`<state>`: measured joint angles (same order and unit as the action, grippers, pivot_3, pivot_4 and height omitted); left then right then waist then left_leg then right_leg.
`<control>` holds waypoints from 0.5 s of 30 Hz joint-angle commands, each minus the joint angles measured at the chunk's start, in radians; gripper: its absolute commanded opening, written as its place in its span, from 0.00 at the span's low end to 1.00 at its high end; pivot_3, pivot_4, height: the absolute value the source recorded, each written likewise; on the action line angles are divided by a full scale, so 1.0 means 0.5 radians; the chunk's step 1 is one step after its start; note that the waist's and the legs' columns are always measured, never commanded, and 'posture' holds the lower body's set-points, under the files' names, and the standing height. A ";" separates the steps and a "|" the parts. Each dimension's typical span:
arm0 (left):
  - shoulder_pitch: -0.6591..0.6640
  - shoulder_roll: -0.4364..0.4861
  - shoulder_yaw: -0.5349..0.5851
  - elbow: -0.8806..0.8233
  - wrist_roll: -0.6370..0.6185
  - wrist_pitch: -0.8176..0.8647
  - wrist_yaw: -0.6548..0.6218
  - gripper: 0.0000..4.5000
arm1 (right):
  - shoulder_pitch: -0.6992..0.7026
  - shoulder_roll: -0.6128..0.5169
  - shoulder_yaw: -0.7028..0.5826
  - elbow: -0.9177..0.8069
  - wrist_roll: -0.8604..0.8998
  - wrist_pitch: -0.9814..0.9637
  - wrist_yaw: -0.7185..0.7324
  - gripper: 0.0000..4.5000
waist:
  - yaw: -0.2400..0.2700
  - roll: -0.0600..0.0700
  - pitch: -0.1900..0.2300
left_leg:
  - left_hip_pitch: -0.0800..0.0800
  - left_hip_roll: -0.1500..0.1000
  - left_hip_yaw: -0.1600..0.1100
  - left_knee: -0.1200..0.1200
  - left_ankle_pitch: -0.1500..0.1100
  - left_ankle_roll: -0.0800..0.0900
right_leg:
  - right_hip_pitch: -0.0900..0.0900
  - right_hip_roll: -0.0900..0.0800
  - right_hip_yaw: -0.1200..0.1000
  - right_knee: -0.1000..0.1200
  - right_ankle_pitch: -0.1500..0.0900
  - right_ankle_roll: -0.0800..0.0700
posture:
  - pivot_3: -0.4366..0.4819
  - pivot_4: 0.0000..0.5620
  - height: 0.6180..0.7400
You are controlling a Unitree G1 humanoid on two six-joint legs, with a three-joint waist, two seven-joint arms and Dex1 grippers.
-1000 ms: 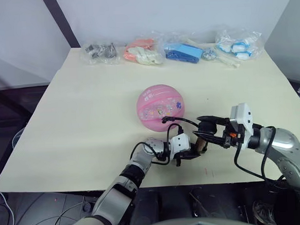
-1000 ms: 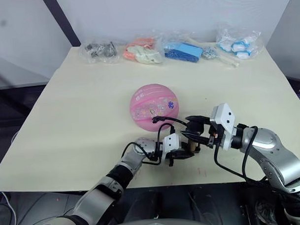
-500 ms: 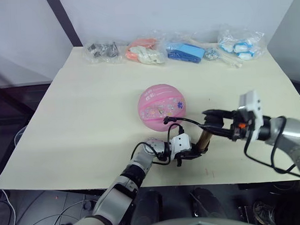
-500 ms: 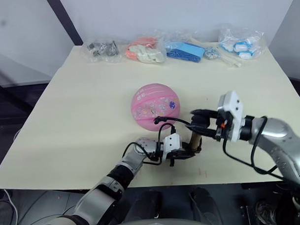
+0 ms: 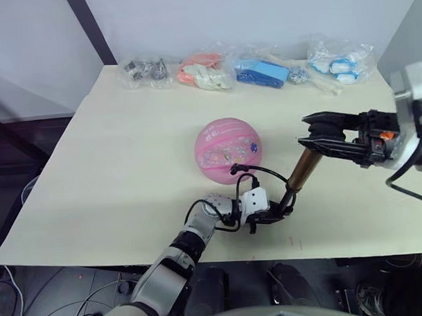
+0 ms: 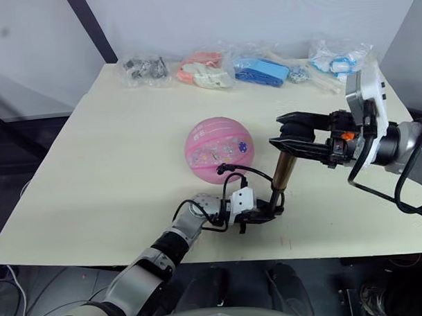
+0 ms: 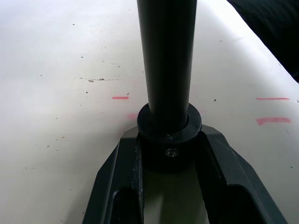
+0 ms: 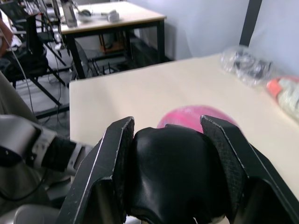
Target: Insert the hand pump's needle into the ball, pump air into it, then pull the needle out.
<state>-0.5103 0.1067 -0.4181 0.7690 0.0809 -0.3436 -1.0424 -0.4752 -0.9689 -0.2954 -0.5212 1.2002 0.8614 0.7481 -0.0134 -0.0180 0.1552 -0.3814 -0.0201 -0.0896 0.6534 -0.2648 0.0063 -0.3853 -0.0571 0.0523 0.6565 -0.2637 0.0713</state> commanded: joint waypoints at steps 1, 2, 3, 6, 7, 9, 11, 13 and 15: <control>0.049 0.031 -0.053 0.118 0.081 0.019 -0.008 0.22 | -0.079 -0.023 -0.162 0.023 0.071 -0.031 -0.061 0.41 | 0.000 0.000 0.000 | 0.000 0.000 0.000 0.000 0.000 0.000 | 0.000 0.000 0.000 0.000 0.000 0.000 | 0.48 0.27 0.97; 0.049 0.030 -0.054 0.120 0.082 0.016 -0.008 0.22 | -0.077 -0.021 -0.157 0.022 0.069 -0.034 -0.069 0.41 | 0.000 0.000 0.000 | 0.000 0.000 0.001 0.000 0.000 0.000 | 0.000 -0.001 0.000 0.000 0.000 0.000 | 0.48 0.27 0.97; 0.049 0.030 -0.055 0.122 0.082 0.014 -0.009 0.22 | -0.054 -0.018 -0.140 0.008 0.050 -0.040 -0.065 0.41 | 0.000 0.000 0.000 | 0.000 0.000 0.001 0.000 0.000 0.000 | 0.000 -0.001 0.001 0.000 0.000 0.000 | 0.48 0.27 0.97; 0.050 0.027 -0.058 0.126 0.084 0.006 -0.006 0.22 | 0.054 0.031 -0.081 -0.058 -0.008 -0.065 -0.061 0.41 | 0.001 0.000 -0.001 | 0.000 0.000 0.001 0.000 0.000 0.000 | 0.000 -0.001 0.001 0.000 0.000 0.000 | 0.48 0.27 0.97; 0.051 0.027 -0.060 0.125 0.086 0.003 -0.007 0.22 | 0.104 0.034 -0.040 -0.083 -0.068 -0.079 -0.045 0.41 | 0.001 0.000 -0.001 | 0.000 0.000 0.000 0.000 0.000 0.000 | 0.000 -0.001 0.000 0.000 0.000 0.000 | 0.48 0.27 0.97; 0.052 0.026 -0.064 0.122 0.089 -0.001 -0.007 0.22 | 0.222 0.084 0.055 -0.113 -0.198 -0.133 -0.030 0.41 | 0.001 -0.001 -0.002 | 0.001 0.000 0.001 0.000 0.000 0.000 | 0.001 -0.001 0.000 0.000 0.000 0.000 | 0.48 0.27 0.97; 0.054 0.026 -0.064 0.116 0.088 0.000 -0.006 0.22 | 0.349 0.141 0.170 -0.132 -0.363 -0.229 0.012 0.41 | 0.000 -0.001 -0.003 | 0.002 0.000 0.001 0.000 0.000 0.000 | 0.002 0.000 0.000 0.000 0.000 0.000 | 0.48 0.27 0.97; 0.057 0.026 -0.062 0.109 0.085 0.004 -0.006 0.22 | 0.416 0.182 0.232 -0.138 -0.460 -0.300 0.038 0.41 | -0.002 0.000 -0.003 | 0.004 -0.001 0.001 0.000 0.000 0.000 | 0.003 0.000 0.000 0.000 0.000 0.001 | 0.48 0.27 0.97; 0.059 0.029 -0.061 0.104 0.083 0.005 -0.006 0.22 | 0.463 0.239 0.293 -0.130 -0.536 -0.361 0.040 0.41 | -0.004 0.000 -0.003 | 0.005 -0.002 0.001 0.000 0.000 0.000 | 0.004 0.001 0.000 0.001 -0.001 0.001 | 0.48 0.27 0.97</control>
<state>-0.5126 0.1093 -0.4226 0.7792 0.0890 -0.3557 -1.0352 -0.2690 -0.8629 -0.1936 -0.5841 0.9905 0.6928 0.7660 -0.0151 -0.0181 0.1534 -0.3789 -0.0211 -0.0892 0.6534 -0.2648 0.0063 -0.3833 -0.0562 0.0523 0.6568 -0.2640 0.0718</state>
